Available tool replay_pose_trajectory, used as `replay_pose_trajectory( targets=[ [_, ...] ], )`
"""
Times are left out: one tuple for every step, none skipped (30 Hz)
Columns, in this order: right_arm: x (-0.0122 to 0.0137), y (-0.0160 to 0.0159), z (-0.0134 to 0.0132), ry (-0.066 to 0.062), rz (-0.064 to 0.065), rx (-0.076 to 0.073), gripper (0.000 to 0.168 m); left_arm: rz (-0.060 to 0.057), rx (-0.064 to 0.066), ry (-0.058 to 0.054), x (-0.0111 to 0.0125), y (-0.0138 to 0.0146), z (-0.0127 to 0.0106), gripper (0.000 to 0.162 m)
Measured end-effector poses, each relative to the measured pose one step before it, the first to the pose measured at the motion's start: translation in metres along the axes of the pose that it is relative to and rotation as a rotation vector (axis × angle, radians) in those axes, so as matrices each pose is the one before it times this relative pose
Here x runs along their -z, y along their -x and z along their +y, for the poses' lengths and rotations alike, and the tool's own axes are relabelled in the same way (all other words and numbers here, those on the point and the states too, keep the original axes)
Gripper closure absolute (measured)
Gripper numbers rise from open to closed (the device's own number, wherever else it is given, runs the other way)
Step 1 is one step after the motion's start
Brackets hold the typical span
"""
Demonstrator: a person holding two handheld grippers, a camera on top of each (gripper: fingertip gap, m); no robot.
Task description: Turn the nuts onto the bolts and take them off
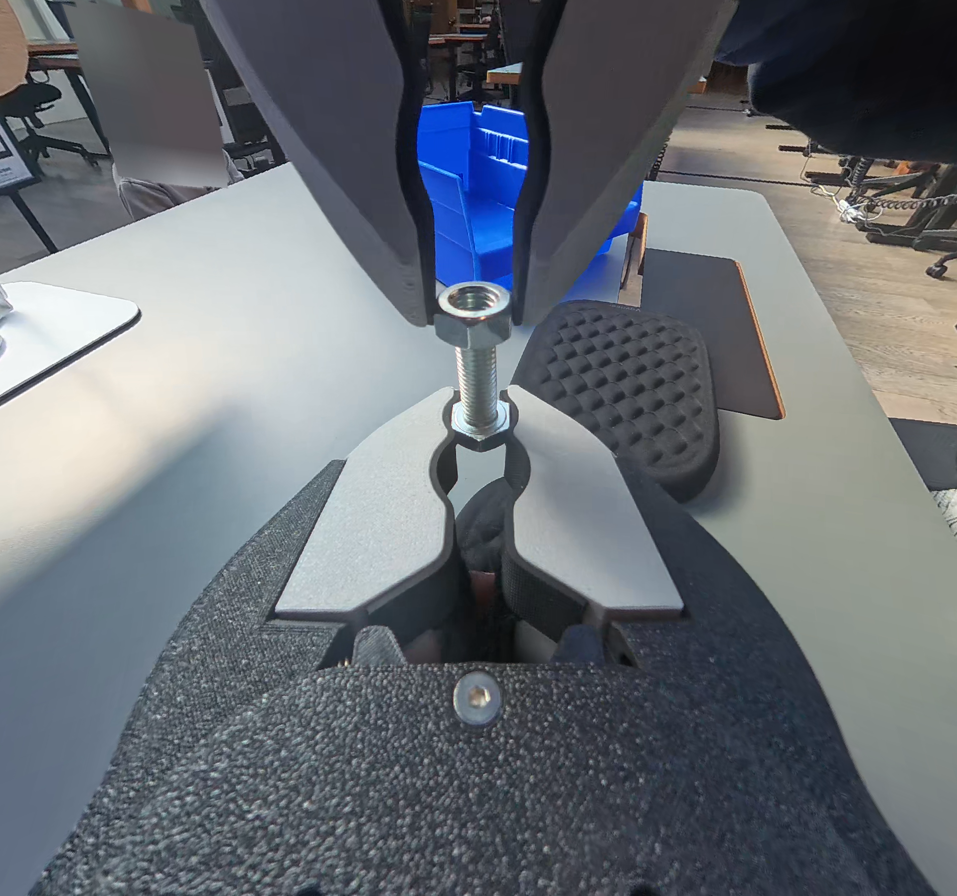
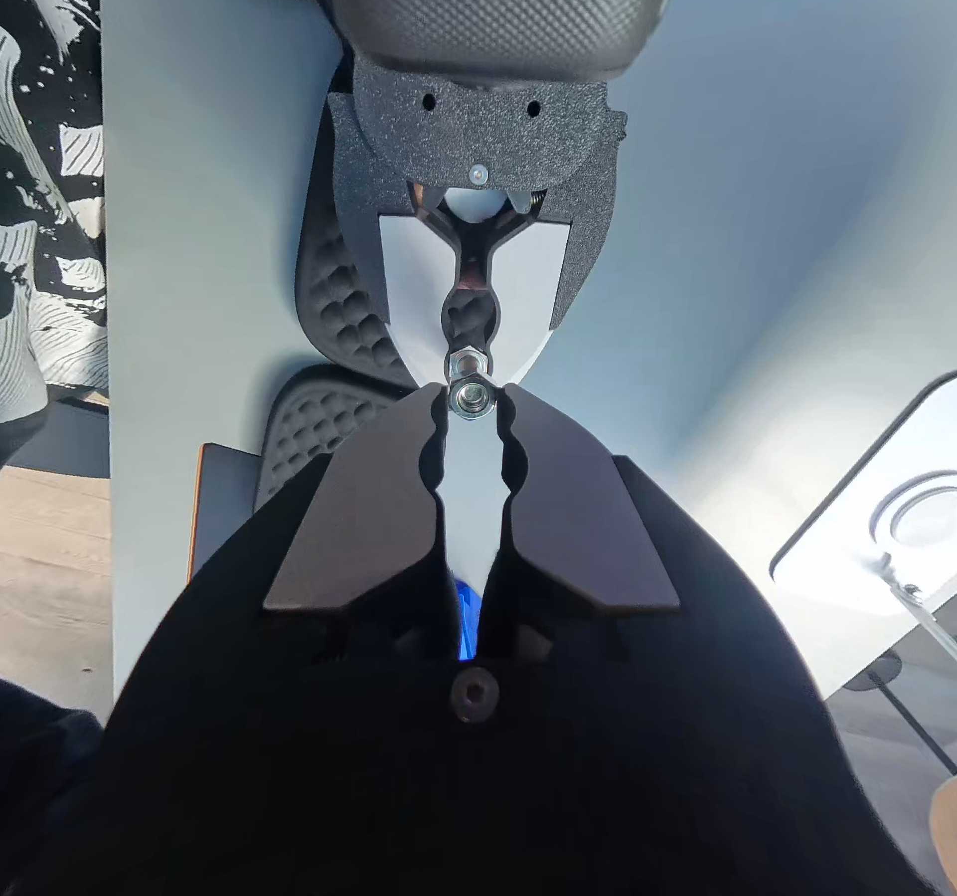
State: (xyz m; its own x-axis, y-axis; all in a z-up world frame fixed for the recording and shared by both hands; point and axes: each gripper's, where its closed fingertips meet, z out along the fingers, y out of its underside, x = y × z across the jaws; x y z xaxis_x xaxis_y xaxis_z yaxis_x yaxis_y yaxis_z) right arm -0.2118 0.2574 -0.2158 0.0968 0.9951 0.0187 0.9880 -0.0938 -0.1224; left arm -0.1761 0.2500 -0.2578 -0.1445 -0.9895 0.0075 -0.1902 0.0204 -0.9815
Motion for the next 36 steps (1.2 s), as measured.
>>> replay_pose_trajectory(
  targets=[
    [0.00033, 0.00038, -0.00038, -0.0043, 0.0158, 0.0218, 0.151, 0.0033, -0.0025, -0.0008, -0.00008, -0.00055, -0.00021, 0.148],
    [0.00082, -0.00032, -0.00082, -0.0058, 0.0091, 0.0295, 0.144, 0.0032, -0.0012, -0.0033, 0.00028, -0.00061, -0.00063, 0.148],
    [0.00119, -0.00110, -0.00139, -0.0070, 0.0031, 0.0428, 0.133, 0.0025, 0.0021, -0.0009, 0.00009, -0.00009, -0.00009, 0.148],
    [0.00157, -0.00062, -0.00095, -0.0045, -0.0038, 0.0649, 0.130, 0.0019, 0.0020, -0.0005, 0.00012, -0.00002, -0.00004, 0.149],
    [0.00119, 0.00024, -0.00083, -0.0051, -0.0097, 0.0912, 0.127, 0.0022, -0.0002, -0.0014, 0.00000, -0.00029, -0.00016, 0.149],
    [0.00015, 0.00124, -0.00057, -0.0048, -0.0126, 0.1061, 0.124, 0.0025, -0.0003, -0.0007, 0.00014, -0.00033, -0.00005, 0.149],
    [-0.00068, 0.00134, 0.00082, 0.0029, -0.0131, 0.1010, 0.124, 0.0002, 0.0004, -0.0002, 0.00002, 0.00004, -0.00012, 0.149],
    [-0.00134, 0.00078, 0.00081, 0.0061, -0.0115, 0.0801, 0.124, 0.0018, -0.0004, -0.0003, 0.00007, -0.00023, -0.00003, 0.149],
    [-0.00131, -0.00051, 0.00038, 0.0044, -0.0099, 0.0492, 0.126, 0.0033, -0.0009, 0.0003, 0.00001, -0.00047, 0.00004, 0.149],
    [-0.00116, -0.00013, -0.00096, -0.0055, -0.0171, 0.0217, 0.128, 0.0000, -0.0005, 0.0005, -0.00008, -0.00005, 0.00005, 0.149],
    [-0.00084, -0.00027, -0.00170, -0.0135, -0.0190, 0.0053, 0.130, 0.0020, -0.0008, 0.0009, -0.00016, -0.00027, 0.00018, 0.149],
    [-0.00058, 0.00025, -0.00225, -0.0180, -0.0202, 0.0040, 0.132, 0.0029, -0.0011, 0.0013, -0.00003, -0.00048, 0.00015, 0.149],
    [-0.00067, -0.00015, -0.00213, -0.0188, -0.0118, 0.0110, 0.134, -0.0016, -0.0006, 0.0006, -0.00007, 0.00017, 0.00005, 0.149],
    [-0.00062, -0.00016, -0.00086, -0.0118, -0.0060, 0.0160, 0.136, 0.0021, -0.0008, -0.0002, -0.00001, -0.00031, -0.00012, 0.149],
    [-0.00051, -0.00009, 0.00015, -0.0048, -0.0022, 0.0151, 0.140, 0.0009, -0.0003, -0.0001, -0.00001, -0.00010, -0.00002, 0.149],
    [-0.00019, -0.00011, 0.00049, -0.0036, 0.0007, 0.0107, 0.144, -0.0003, -0.0001, -0.0003, -0.00002, 0.00004, -0.00004, 0.149],
    [0.00009, 0.00064, -0.00055, -0.0089, -0.0016, 0.0039, 0.147, 0.0003, 0.0008, 0.0003, 0.00004, 0.00000, 0.00005, 0.149],
    [0.00038, 0.00145, -0.00087, -0.0103, -0.0049, 0.0000, 0.153, -0.0005, 0.0017, -0.0009, 0.00008, 0.00022, -0.00010, 0.149],
    [0.00035, -0.00005, -0.00021, -0.0049, 0.0075, -0.0045, 0.154, 0.0006, 0.0013, -0.0027, 0.00017, 0.00007, -0.00039, 0.149],
    [0.00035, -0.00019, 0.00012, -0.0019, 0.0083, -0.0117, 0.154, 0.0002, 0.0008, -0.0008, 0.00007, 0.00000, -0.00018, 0.149],
    [0.00020, 0.00001, -0.00008, -0.0044, 0.0058, -0.0240, 0.155, -0.0011, -0.0004, 0.0002, 0.00001, 0.00008, -0.00008, 0.149],
    [-0.00018, -0.00008, -0.00013, -0.0057, 0.0064, -0.0345, 0.156, -0.0011, -0.0020, 0.0014, -0.00016, -0.00008, 0.00013, 0.149],
    [-0.00032, 0.00062, -0.00043, -0.0077, 0.0034, -0.0343, 0.157, 0.0005, -0.0021, 0.0021, -0.00022, -0.00025, 0.00031, 0.149],
    [-0.00037, 0.00053, -0.00037, -0.0068, 0.0075, -0.0268, 0.157, 0.0010, -0.0040, 0.0033, -0.00038, -0.00044, 0.00042, 0.149],
    [-0.00038, 0.00106, -0.00011, -0.0036, 0.0052, -0.0177, 0.157, -0.0004, -0.0055, 0.0040, -0.00039, -0.00045, 0.00049, 0.149],
    [-0.00020, 0.00136, -0.00009, -0.0021, 0.0031, -0.0097, 0.154, 0.0027, -0.0042, 0.0052, -0.00059, -0.00080, 0.00069, 0.149],
    [0.00003, 0.00027, 0.00006, -0.0023, 0.0078, -0.0094, 0.143, 0.0001, -0.0013, 0.0026, -0.00025, -0.00005, 0.00035, 0.149],
    [0.00061, 0.00086, 0.00074, 0.0029, -0.0009, -0.0078, 0.136, 0.0021, 0.0017, -0.0004, 0.00010, -0.00012, 0.00008, 0.149],
    [0.00115, 0.00101, 0.00084, 0.0031, -0.0045, -0.0022, 0.131, 0.0037, 0.0024, -0.0014, 0.00007, -0.00027, -0.00015, 0.149],
    [0.00121, -0.00006, 0.00004, -0.0034, 0.0009, 0.0084, 0.129, 0.0014, 0.0014, -0.0016, 0.00025, -0.00003, -0.00023, 0.149],
    [0.00100, -0.00008, -0.00015, -0.0052, 0.0006, 0.0189, 0.130, -0.0011, 0.0001, -0.0014, 0.00013, 0.00020, -0.00024, 0.149],
    [0.00045, 0.00014, 0.00020, -0.0007, -0.0017, 0.0221, 0.133, 0.0003, -0.0005, -0.0003, -0.00004, -0.00010, -0.00004, 0.149],
    [-0.00026, 0.00001, 0.00137, 0.0079, -0.0026, 0.0197, 0.136, -0.0014, 0.0000, -0.0003, 0.00009, 0.00026, -0.00002, 0.149],
    [-0.00052, -0.00087, 0.00176, 0.0119, 0.0018, 0.0148, 0.140, -0.0014, 0.0008, -0.0011, 0.00004, 0.00021, -0.00011, 0.149],
    [-0.00049, -0.00097, 0.00128, 0.0083, 0.0020, 0.0083, 0.149, 0.0010, 0.0006, -0.0014, 0.00015, -0.00001, -0.00023, 0.149],
    [-0.00029, -0.00058, 0.00005, -0.0018, -0.0008, -0.0029, 0.151, -0.0009, -0.0002, -0.0006, 0.00005, 0.00011, -0.00006, 0.149]
  ],
)
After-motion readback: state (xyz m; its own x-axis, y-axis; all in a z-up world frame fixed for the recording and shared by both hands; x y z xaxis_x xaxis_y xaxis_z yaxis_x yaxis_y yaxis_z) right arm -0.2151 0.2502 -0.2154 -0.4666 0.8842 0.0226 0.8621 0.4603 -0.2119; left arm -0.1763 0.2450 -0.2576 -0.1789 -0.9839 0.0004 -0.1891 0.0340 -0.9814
